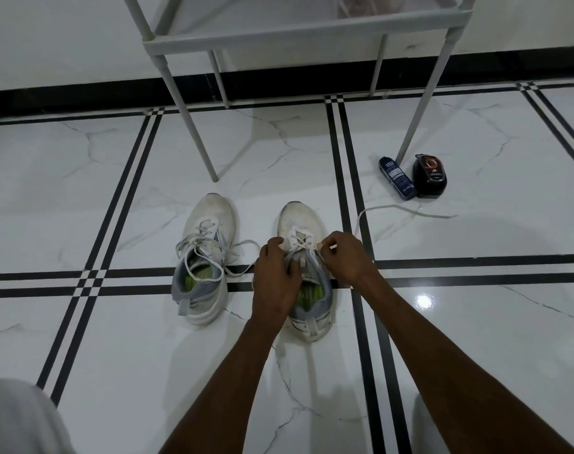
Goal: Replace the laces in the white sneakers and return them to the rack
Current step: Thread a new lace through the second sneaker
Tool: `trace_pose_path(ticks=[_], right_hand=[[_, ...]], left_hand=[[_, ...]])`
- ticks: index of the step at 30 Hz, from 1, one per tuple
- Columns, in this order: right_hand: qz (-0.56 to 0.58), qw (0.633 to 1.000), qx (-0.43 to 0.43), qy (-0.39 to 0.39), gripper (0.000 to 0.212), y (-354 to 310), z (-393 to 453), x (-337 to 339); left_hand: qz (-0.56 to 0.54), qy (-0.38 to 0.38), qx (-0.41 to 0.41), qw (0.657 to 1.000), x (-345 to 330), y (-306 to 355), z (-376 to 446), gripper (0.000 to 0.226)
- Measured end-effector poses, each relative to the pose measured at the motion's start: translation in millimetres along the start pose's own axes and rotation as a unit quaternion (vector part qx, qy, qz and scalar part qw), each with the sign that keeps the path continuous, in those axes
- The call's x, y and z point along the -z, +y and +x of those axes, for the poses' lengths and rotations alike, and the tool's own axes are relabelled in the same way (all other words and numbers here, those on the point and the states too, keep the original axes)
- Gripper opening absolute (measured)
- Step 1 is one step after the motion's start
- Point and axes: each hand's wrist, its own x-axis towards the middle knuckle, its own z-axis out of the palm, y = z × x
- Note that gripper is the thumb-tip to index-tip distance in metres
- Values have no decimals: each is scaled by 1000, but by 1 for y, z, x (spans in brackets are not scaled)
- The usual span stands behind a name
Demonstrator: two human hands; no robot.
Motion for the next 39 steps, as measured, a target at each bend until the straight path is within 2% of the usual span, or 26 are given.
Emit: trace_pose_path(ticks=[3, 6, 10, 12, 13, 15, 17, 18, 19, 20, 21, 23, 24, 25, 28, 29, 31, 32, 33, 34, 35, 37, 38, 39], right_hand=[[11, 1000, 1, -18, 15, 0, 0, 8], [35, 999, -21, -24, 26, -8, 0, 27], [141, 988, -22, -52, 33, -33, 3, 57], [155, 987, -13, -45, 32, -40, 3, 72], [146, 988, -7, -41, 31, -41, 3, 79], [128, 991, 3, -43, 27, -40, 3, 90], [136, 990, 8, -48, 26, -37, 2, 95], [141, 989, 13, -50, 26, -35, 2, 96], [146, 988, 15, -55, 26, -34, 2, 97], [148, 987, 17, -64, 25, -34, 2, 97], [148, 986, 18, -74, 25, -35, 2, 96], [148, 985, 20, -81, 25, -37, 2, 95], [146, 986, 19, -78, 25, -37, 1, 95], [145, 987, 17, -73, 25, -36, 2, 94], [146, 988, 9, -53, 26, -30, 3, 96], [145, 988, 7, -52, 26, -28, 4, 96], [152, 987, 8, -58, 25, -28, 4, 94], [155, 986, 9, -63, 25, -29, 4, 93], [158, 985, 9, -67, 25, -30, 4, 91], [159, 985, 9, -70, 26, -31, 5, 89], [159, 985, 9, -71, 26, -32, 5, 88], [154, 986, 3, -68, 27, -30, 6, 86], [153, 986, 0, -66, 27, -29, 5, 87], [155, 986, -1, -65, 27, -28, 5, 85]], left_hand=[[19, -17, -5, 1000, 6, 6, 2, 48], [35, -12, -28, 999, 20, 20, 9, 52], [-30, -138, -101, 985, 26, 42, 35, 44], [-66, -177, -113, 976, 23, 50, 46, 27], [-76, -168, -96, 978, 22, 50, 48, 18], [-70, -68, -25, 995, 21, 45, 53, 17], [-58, 27, 35, 997, 22, 30, 58, 13], [-74, 16, 49, 996, 24, 29, 57, 30], [-98, -24, 24, 995, 23, 29, 58, 50], [-109, -70, -19, 991, 24, 36, 58, 60], [-113, -113, -78, 984, 24, 41, 60, 57], [-89, -160, -145, 972, 23, 58, 61, 26], [-62, -140, -150, 977, 22, 64, 65, 11], [-40, -106, -140, 984, 22, 67, 70, 13], [80, 56, -17, 995, 34, 57, 91, 16], [87, 56, -5, 995, 39, 51, 93, 31], [57, -73, -108, 990, 41, 49, 89, 68], [22, -145, -150, 978, 41, 56, 81, 66], [-13, -208, -166, 964, 39, 61, 75, 51], [-20, -215, -163, 963, 35, 62, 74, 27], [-17, -187, -149, 971, 32, 63, 76, 10], [45, -71, -94, 992, 32, 57, 84, 20], [102, 2, -60, 993, 34, 52, 88, 18], [122, 38, -42, 991, 35, 46, 90, 13]])
